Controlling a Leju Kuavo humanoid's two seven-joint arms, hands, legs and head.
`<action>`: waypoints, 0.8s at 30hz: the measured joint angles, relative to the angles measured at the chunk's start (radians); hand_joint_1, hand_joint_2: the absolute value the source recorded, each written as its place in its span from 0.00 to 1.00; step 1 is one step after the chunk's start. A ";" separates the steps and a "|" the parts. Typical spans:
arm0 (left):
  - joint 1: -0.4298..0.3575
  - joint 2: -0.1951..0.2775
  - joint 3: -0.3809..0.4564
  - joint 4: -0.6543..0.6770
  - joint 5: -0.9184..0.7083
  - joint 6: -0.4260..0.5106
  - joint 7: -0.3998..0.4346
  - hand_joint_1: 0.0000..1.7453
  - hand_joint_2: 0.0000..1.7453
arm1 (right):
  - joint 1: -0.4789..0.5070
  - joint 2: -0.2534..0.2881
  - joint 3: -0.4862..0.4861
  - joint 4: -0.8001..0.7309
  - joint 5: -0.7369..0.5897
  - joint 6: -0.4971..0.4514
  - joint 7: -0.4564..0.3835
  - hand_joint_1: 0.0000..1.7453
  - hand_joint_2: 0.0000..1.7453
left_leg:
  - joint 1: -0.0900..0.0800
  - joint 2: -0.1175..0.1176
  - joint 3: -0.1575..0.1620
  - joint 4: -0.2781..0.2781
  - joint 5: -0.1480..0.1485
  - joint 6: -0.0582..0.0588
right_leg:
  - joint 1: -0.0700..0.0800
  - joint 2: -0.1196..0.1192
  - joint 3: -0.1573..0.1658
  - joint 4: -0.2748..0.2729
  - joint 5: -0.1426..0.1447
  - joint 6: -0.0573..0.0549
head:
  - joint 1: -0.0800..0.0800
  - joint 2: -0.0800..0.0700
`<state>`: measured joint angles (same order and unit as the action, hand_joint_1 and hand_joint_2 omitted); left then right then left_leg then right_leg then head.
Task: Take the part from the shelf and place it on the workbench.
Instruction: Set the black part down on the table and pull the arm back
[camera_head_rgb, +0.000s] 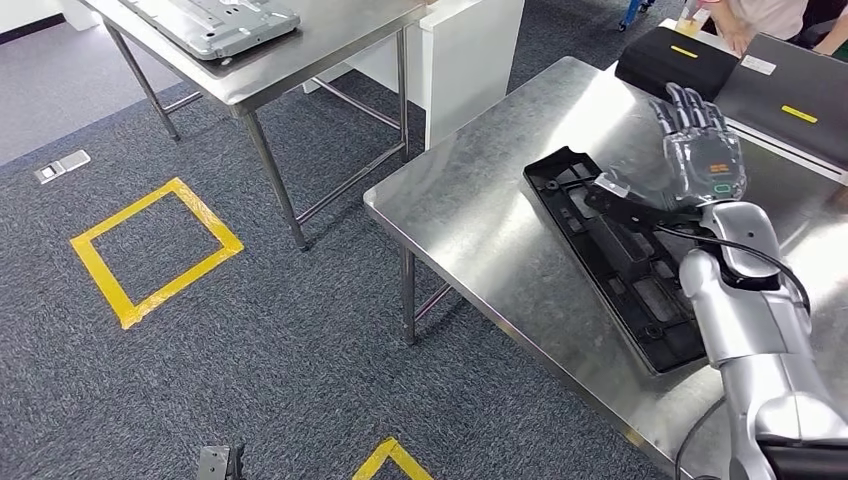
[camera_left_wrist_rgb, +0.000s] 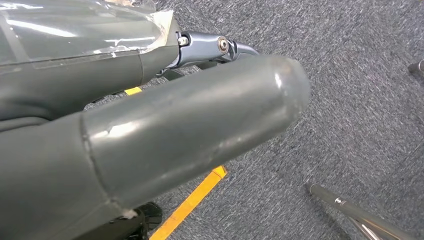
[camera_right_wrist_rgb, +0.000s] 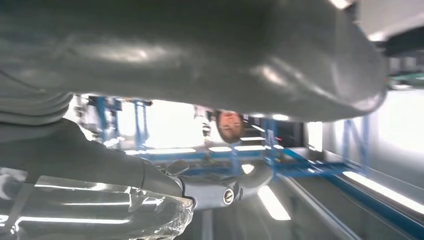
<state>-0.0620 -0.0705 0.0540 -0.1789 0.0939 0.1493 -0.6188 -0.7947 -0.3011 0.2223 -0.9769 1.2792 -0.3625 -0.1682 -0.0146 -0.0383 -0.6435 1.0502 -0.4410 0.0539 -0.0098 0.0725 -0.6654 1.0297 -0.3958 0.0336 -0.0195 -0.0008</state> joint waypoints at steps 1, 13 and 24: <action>0.000 0.000 0.000 0.000 0.000 0.000 0.000 0.00 0.00 | -0.001 0.010 0.016 -0.014 0.000 0.004 0.000 0.00 0.00 | 0.000 0.001 0.000 0.000 0.000 0.000 | 0.000 0.000 0.000 0.000 0.000 -0.001 | 0.000 0.000; -0.011 -0.001 0.009 0.000 -0.020 0.007 0.005 0.00 0.00 | 0.014 0.158 0.224 -0.107 -0.004 0.010 -0.009 0.00 0.00 | 0.002 -0.001 0.000 0.000 0.002 -0.003 | 0.000 0.000 -0.001 0.000 0.001 -0.002 | 0.000 0.000; -0.022 -0.001 0.009 0.000 -0.043 0.009 0.020 0.00 0.00 | 0.057 0.240 0.361 -0.120 -0.025 0.005 -0.007 0.00 0.00 | 0.002 0.001 0.000 0.000 0.002 -0.003 | 0.000 0.000 -0.001 0.000 0.001 -0.002 | 0.000 0.000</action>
<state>-0.0838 -0.0712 0.0626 -0.1793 0.0509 0.1580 -0.5989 -0.7374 -0.0614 0.5832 -1.0971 1.2538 -0.3572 -0.1756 -0.0129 -0.0374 -0.6432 1.0500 -0.4394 0.0510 -0.0096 0.0725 -0.6663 1.0297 -0.3950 0.0318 -0.0192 -0.0008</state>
